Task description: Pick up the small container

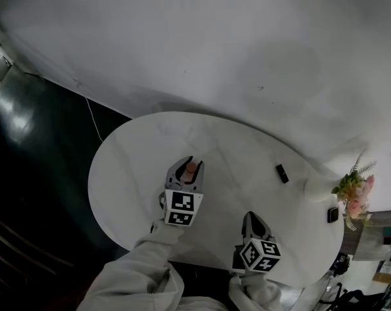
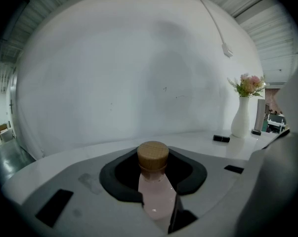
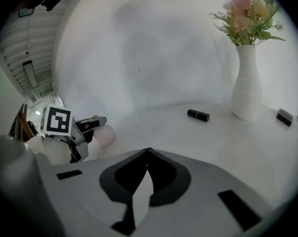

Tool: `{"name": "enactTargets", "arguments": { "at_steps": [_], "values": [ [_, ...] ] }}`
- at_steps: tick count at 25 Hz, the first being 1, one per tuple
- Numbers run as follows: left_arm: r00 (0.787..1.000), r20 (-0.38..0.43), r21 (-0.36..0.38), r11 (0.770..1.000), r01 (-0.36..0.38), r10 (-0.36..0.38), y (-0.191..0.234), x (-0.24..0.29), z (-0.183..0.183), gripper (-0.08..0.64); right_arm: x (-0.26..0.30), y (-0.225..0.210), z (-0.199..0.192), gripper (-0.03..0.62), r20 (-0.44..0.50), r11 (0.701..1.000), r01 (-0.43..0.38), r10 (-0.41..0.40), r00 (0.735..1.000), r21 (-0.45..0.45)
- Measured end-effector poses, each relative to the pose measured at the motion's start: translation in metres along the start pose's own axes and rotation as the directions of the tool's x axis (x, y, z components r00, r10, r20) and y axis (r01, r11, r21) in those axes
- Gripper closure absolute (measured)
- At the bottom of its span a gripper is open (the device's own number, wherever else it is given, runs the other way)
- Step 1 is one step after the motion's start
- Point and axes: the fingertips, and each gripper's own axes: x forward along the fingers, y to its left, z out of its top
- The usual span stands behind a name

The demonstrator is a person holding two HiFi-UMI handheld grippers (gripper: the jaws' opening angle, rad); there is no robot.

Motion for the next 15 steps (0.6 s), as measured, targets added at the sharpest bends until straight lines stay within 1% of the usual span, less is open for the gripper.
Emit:
{"name": "enactTargets", "arguments": {
  "at_steps": [6,10,15],
  "values": [
    [0.999,-0.004,-0.01,0.999,-0.039,0.038,-0.007,-0.019,0.004,0.445,-0.004,-0.019,0.009,0.543,0.017,1.0,-0.023,0.023,1.0,0.02],
    [0.998,-0.019,-0.028,0.998,-0.052,0.052,-0.012,-0.036,0.001,0.445,-0.01,-0.03,0.017,0.543,0.043,0.999,-0.027,0.025,0.999,0.04],
    [0.997,-0.022,-0.036,0.996,-0.081,0.08,-0.016,-0.058,0.004,0.445,-0.019,-0.036,0.028,0.543,0.076,0.998,-0.046,0.042,0.996,0.044]
  ]
}}
